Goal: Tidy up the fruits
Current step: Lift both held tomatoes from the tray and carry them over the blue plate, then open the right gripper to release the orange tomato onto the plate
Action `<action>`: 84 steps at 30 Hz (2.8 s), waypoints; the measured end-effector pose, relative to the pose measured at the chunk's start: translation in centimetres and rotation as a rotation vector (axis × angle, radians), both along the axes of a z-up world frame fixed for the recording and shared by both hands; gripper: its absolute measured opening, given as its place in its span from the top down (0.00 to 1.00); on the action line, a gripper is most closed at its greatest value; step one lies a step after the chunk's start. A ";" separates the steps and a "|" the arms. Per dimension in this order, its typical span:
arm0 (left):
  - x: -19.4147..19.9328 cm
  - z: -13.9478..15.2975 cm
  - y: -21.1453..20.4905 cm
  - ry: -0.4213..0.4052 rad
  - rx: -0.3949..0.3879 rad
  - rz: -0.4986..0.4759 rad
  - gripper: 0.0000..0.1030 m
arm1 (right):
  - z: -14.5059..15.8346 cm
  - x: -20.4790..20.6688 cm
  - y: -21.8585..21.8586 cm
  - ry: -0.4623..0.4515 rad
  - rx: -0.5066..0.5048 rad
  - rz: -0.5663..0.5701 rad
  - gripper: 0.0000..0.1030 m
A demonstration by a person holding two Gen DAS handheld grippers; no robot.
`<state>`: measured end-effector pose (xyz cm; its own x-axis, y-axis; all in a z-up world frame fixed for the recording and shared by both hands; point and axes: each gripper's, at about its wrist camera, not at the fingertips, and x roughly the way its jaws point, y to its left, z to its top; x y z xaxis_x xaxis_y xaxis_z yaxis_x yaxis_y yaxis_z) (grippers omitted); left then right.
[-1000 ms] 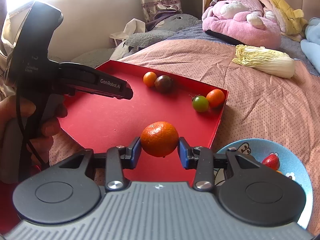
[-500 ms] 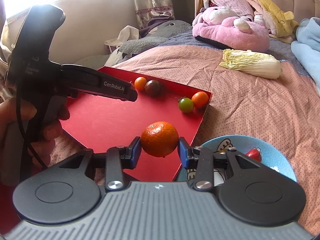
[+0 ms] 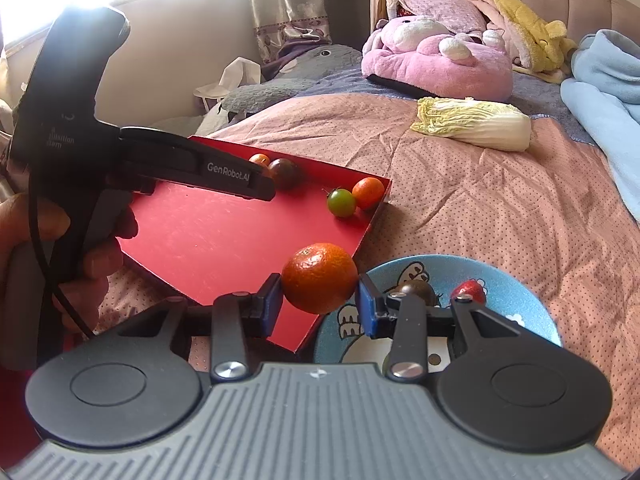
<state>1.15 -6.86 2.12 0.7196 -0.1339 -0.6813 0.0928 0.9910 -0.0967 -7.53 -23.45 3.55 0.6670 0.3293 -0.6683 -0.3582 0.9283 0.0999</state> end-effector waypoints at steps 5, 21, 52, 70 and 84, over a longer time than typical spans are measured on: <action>-0.3 0.1 -0.9 -0.006 0.007 -0.021 0.67 | 0.0 -0.4 -0.9 0.000 0.002 -0.017 0.56; -1.0 0.6 -3.6 -0.023 0.014 -0.075 0.67 | 0.1 -2.0 -4.0 -0.004 -0.006 -0.079 0.56; -4.6 -1.1 -9.8 -0.004 0.041 -0.276 0.67 | -3.1 -4.3 -10.3 0.069 -0.044 -0.218 0.56; -5.2 -1.8 -11.0 0.017 0.036 -0.318 0.67 | -4.6 -3.0 -11.6 0.080 -0.056 -0.275 0.43; -6.1 -2.6 -12.9 0.034 0.049 -0.401 0.67 | -2.9 -3.4 -12.2 -0.009 -0.102 -0.351 0.34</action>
